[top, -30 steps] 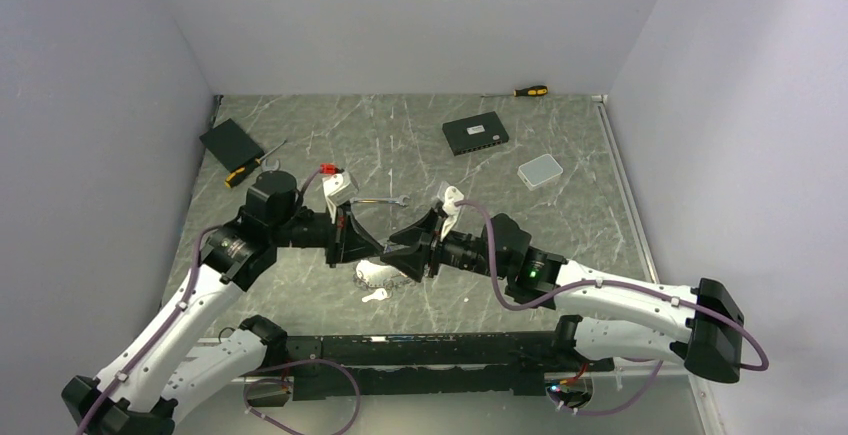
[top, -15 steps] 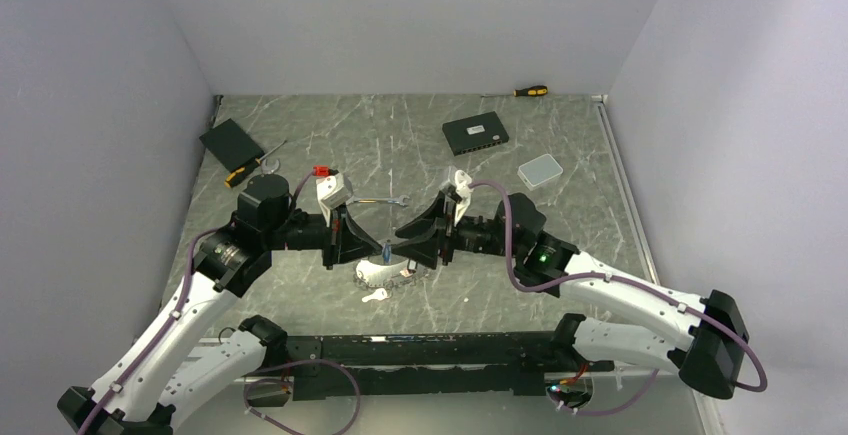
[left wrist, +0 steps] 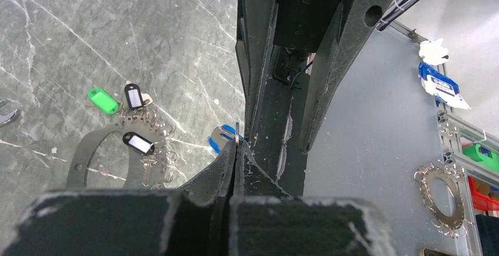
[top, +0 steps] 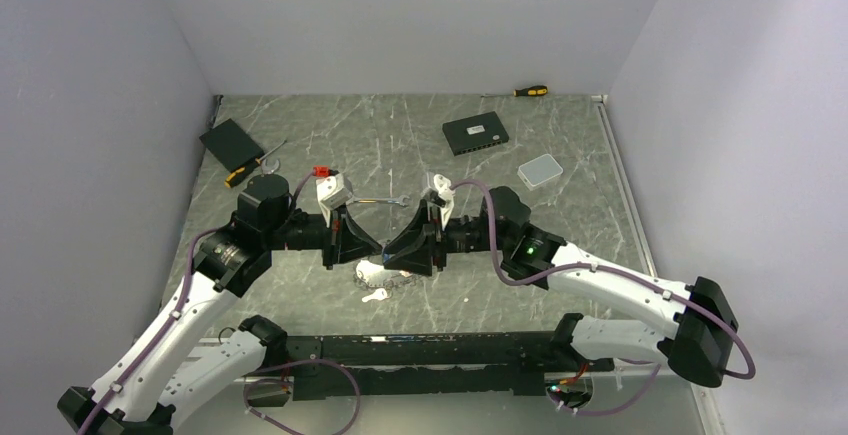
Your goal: Put the keys on the keyring
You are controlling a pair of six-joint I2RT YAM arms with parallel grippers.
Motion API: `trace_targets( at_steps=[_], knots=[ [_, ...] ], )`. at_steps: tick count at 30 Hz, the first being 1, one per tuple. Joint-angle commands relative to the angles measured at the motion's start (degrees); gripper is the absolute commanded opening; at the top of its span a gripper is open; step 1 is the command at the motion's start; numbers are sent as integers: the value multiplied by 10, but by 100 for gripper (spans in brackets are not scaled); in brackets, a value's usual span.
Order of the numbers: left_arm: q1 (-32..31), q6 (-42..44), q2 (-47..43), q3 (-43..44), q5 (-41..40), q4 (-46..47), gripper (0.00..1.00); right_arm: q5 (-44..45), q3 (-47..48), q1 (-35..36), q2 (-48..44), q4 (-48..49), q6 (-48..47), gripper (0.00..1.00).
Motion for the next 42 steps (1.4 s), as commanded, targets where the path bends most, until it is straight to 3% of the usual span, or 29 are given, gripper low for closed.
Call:
trace_targets(
  at_steps=[1,15,32,42],
  knots=[
    [2,13,-6,1,10,17,0,-20,33,-1,4,8,-9,38],
    [2,15,-11,1,6,15,0,-40,40,-38,-6,-76,-55,42],
    [2,15,-4,2,4,14,0,-69,84,-39,19,-69,-50,33],
    [2,15,-3,2,7,15,0,-67,82,-39,28,-56,-46,40]
  ],
)
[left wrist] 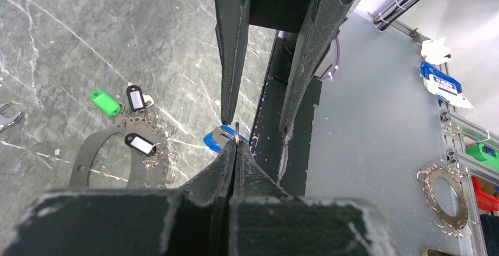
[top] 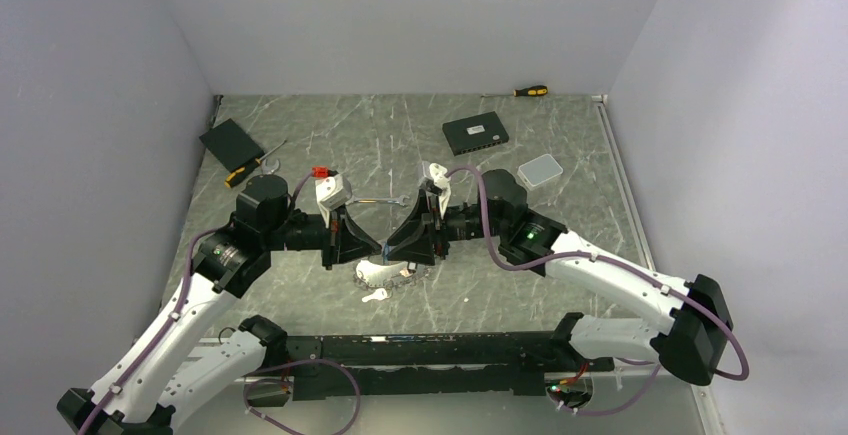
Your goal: Put the keys on the keyring
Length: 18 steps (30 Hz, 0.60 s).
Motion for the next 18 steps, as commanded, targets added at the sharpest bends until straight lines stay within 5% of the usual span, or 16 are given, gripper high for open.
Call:
trace_targets(
  at_steps=[1,18],
  knots=[
    [2,9,0,2,7,15,0,-12,23,0,0,32,-4,39],
    [2,8,6,2,3,14,0,-19,36,9,15,39,0,20]
  ],
)
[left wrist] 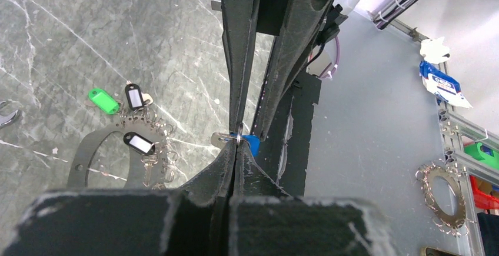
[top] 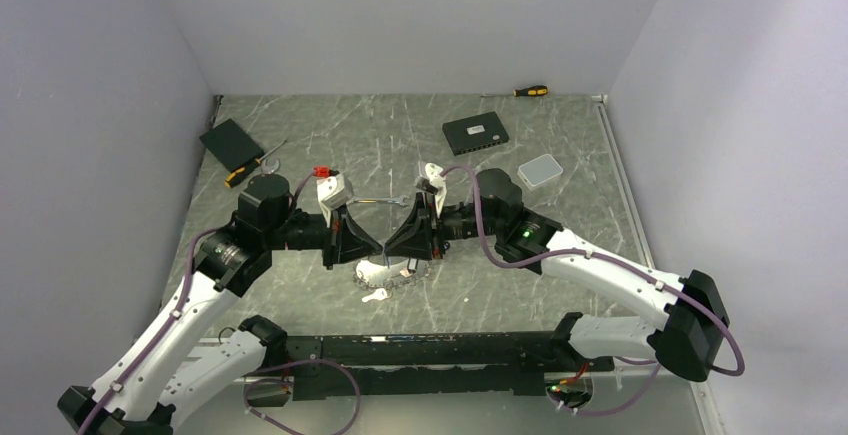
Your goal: Put the keys on the keyring
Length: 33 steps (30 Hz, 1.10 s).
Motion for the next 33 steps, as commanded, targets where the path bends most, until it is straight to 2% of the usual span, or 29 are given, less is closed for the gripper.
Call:
trace_targets(
  at_steps=[1,8,13,19,21,23,25,26,27,29,33],
  knots=[
    [2,8,1,2,2,14,0,-18,33,5,0,33,-1,18],
    [2,9,2,2,3,14,0,-19,31,6,2,44,4,11],
    [2,9,1,1,4,14,0,-20,32,7,6,44,4,0],
    [2,9,0,1,-2,14,1,-8,31,11,8,36,2,0],
    [2,3,-1,1,-13,12,21,7,27,12,4,31,1,0],
    [2,-2,0,0,-17,13,48,32,21,12,-3,24,0,0],
    [2,-3,3,3,-25,10,64,51,9,12,-14,24,0,0],
    [2,-3,5,4,-28,8,77,62,2,12,-20,24,1,0],
    [2,-2,6,5,-30,7,84,71,-6,12,-27,23,2,0],
    [2,-2,6,6,-37,4,88,93,-20,12,-41,18,2,0],
    [1,-26,0,2,-107,3,88,164,-55,12,-75,1,3,0]
  ],
)
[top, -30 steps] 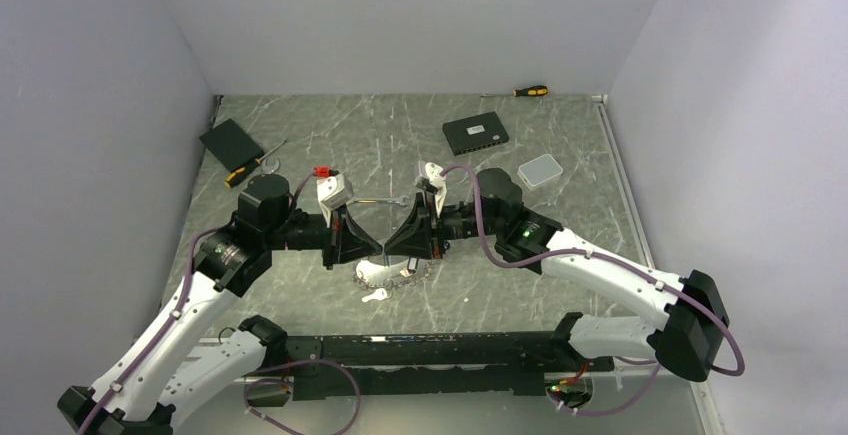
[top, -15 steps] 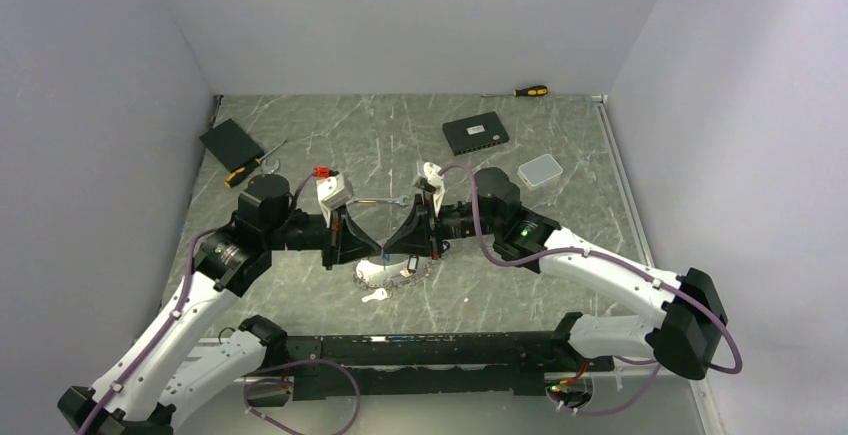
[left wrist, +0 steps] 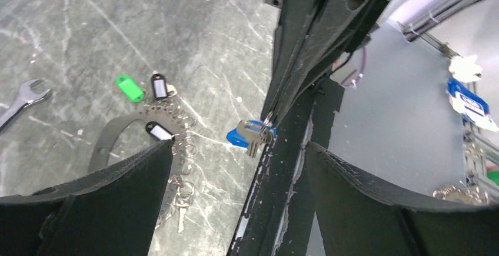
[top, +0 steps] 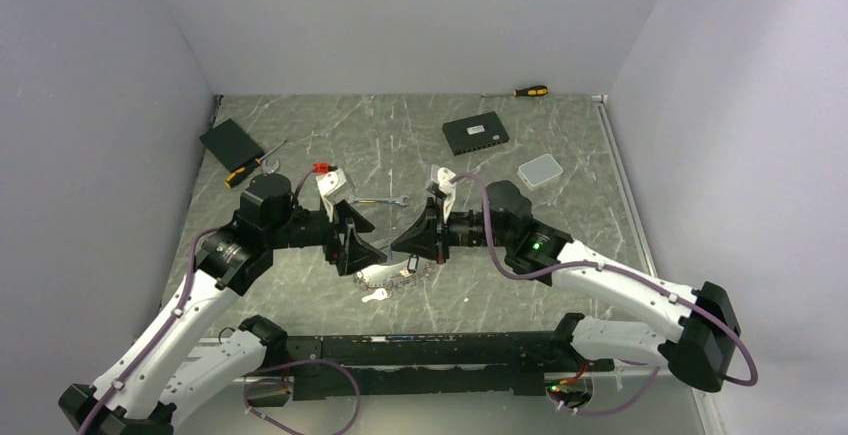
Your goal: Put the keys on the keyring
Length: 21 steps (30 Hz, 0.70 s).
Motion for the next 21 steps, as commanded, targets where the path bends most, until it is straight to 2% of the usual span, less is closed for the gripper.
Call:
trace_targets(
  at_steps=[1,8,12,16,18,21],
  knots=[
    [0,-29,-5,3,-89,3,88,101,-36,0,-49,-1,2,0],
    [-1,-129,25,-12,-295,-64,71,211,-94,0,-100,-26,11,0],
    [-29,-151,48,-45,-389,-72,72,233,-106,0,-103,-35,8,0],
    [-104,-102,78,-62,-501,-62,74,238,-116,0,-101,-31,7,0],
    [-127,-66,96,-73,-515,-41,74,238,-123,0,-104,-24,10,0],
    [-140,2,112,-86,-480,0,70,243,-138,0,-115,-17,15,0]
  ],
)
